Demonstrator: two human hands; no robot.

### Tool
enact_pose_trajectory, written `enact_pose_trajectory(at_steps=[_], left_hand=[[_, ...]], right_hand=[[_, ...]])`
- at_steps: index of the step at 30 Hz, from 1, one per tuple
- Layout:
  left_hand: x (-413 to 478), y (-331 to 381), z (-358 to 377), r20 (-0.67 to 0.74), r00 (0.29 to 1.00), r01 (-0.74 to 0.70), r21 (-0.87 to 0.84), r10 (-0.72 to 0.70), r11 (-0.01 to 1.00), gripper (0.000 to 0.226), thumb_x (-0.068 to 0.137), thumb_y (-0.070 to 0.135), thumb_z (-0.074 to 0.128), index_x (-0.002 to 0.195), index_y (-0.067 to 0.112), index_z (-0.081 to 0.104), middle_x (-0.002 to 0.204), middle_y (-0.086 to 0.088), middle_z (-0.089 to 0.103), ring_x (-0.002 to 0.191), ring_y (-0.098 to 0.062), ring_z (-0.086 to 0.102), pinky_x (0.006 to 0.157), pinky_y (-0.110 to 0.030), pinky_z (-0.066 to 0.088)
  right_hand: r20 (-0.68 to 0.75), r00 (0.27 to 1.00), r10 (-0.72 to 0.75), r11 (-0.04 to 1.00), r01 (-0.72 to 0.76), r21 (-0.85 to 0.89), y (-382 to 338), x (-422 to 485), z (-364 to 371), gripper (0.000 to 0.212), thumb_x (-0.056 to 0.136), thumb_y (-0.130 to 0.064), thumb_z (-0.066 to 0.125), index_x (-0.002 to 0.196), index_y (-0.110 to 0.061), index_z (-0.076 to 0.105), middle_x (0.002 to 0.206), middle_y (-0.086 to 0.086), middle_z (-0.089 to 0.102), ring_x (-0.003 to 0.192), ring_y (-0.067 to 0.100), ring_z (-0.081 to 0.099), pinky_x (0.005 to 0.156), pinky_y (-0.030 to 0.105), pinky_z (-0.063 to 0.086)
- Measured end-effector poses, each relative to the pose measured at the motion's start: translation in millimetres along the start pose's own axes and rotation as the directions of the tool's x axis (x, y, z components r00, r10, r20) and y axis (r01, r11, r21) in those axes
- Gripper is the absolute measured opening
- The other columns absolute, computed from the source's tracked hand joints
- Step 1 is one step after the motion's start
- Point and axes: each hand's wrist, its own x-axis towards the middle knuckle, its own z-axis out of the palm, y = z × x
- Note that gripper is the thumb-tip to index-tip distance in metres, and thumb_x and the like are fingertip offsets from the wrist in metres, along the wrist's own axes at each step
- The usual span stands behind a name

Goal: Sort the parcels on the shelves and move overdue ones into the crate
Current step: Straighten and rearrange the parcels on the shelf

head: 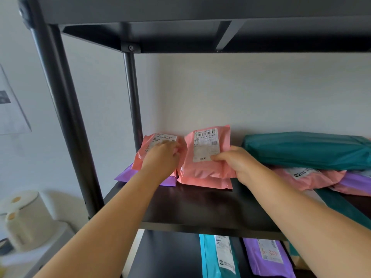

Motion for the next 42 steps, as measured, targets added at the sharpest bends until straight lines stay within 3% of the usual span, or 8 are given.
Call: enact_pose_trajectory(at_steps=[5,10,16,21,25,30,37,42], left_hand=[[-2,-10,7,0.095,0.995,0.024,0.116,-0.035,0.993,0.030,0.096,0.022,0.039,0.109,0.020,0.066,0.125,-0.002,0.062,0.119,-0.026,0.052,0.107,-0.041,0.036],[-2,-6,6,0.103,0.994,0.014,0.137,-0.028,0.991,0.027,0.095,0.022,0.044,0.114,0.021,0.064,0.129,-0.001,0.059,0.121,-0.025,0.049,0.108,-0.039,0.033],[0,-6,6,0.135,0.990,0.027,0.174,-0.051,0.984,0.027,0.095,0.025,0.042,0.114,0.021,0.060,0.132,0.000,0.057,0.121,-0.025,0.048,0.110,-0.045,0.034],[2,-1,1,0.148,0.988,0.007,0.224,-0.041,0.975,0.026,0.095,0.027,0.042,0.116,0.022,0.058,0.123,0.000,0.060,0.114,-0.024,0.052,0.104,-0.041,0.038],[8,13,-3,0.103,0.994,0.011,0.157,-0.028,0.988,0.013,0.094,0.027,0.039,0.093,0.024,0.051,0.109,-0.003,0.062,0.104,-0.026,0.055,0.094,-0.041,0.041],[13,51,-2,0.052,0.995,-0.083,0.014,0.082,0.996,0.034,0.097,0.026,0.053,0.130,0.019,0.059,0.137,-0.002,0.055,0.123,-0.023,0.052,0.105,-0.036,0.039],[21,134,10,0.064,0.986,-0.142,-0.156,0.154,0.977,0.037,0.098,0.029,0.052,0.135,0.025,0.054,0.140,0.000,0.050,0.112,-0.020,0.056,0.090,-0.025,0.039],[20,177,31,0.090,0.969,-0.215,-0.164,0.231,0.963,0.042,0.095,0.027,0.055,0.138,0.025,0.050,0.144,0.002,0.047,0.125,-0.019,0.049,0.097,-0.028,0.039]], right_hand=[[0.052,0.995,0.081,0.996,-0.078,-0.049,5,16,17,0.028,0.080,-0.003,0.074,0.108,-0.008,0.071,0.098,0.009,0.076,0.090,0.028,0.073,0.090,0.045,0.057],[0.029,0.995,0.095,0.986,-0.090,-0.141,4,23,23,0.026,0.080,-0.010,0.074,0.106,-0.008,0.070,0.095,0.008,0.075,0.087,0.026,0.073,0.088,0.045,0.058],[0.034,0.999,-0.009,0.909,0.023,-0.416,2,17,25,0.028,0.087,-0.017,0.070,0.114,-0.010,0.066,0.111,0.004,0.071,0.098,0.022,0.066,0.082,0.032,0.051],[0.006,0.993,-0.114,0.841,0.100,-0.531,-4,9,23,0.043,0.087,-0.031,0.070,0.123,-0.011,0.060,0.120,0.004,0.067,0.103,0.021,0.063,0.091,0.036,0.052],[0.000,0.980,-0.201,0.787,0.161,-0.595,-14,-5,15,0.067,0.089,-0.042,0.068,0.141,-0.008,0.043,0.136,0.008,0.056,0.119,0.025,0.056,0.090,0.034,0.047],[0.042,0.953,-0.301,0.756,0.265,-0.599,-31,-27,-22,0.070,0.091,-0.038,0.066,0.149,-0.019,0.033,0.132,0.002,0.054,0.110,0.019,0.055,0.084,0.028,0.040],[-0.014,0.910,-0.414,0.656,0.288,-0.698,-46,-44,-120,0.063,0.089,-0.037,0.067,0.145,-0.025,0.041,0.137,0.000,0.053,0.119,0.018,0.054,0.089,0.026,0.037],[-0.033,0.893,-0.449,0.574,0.260,-0.777,-42,-44,-185,0.052,0.088,-0.031,0.069,0.137,-0.024,0.051,0.136,0.000,0.054,0.118,0.016,0.055,0.089,0.025,0.037]])
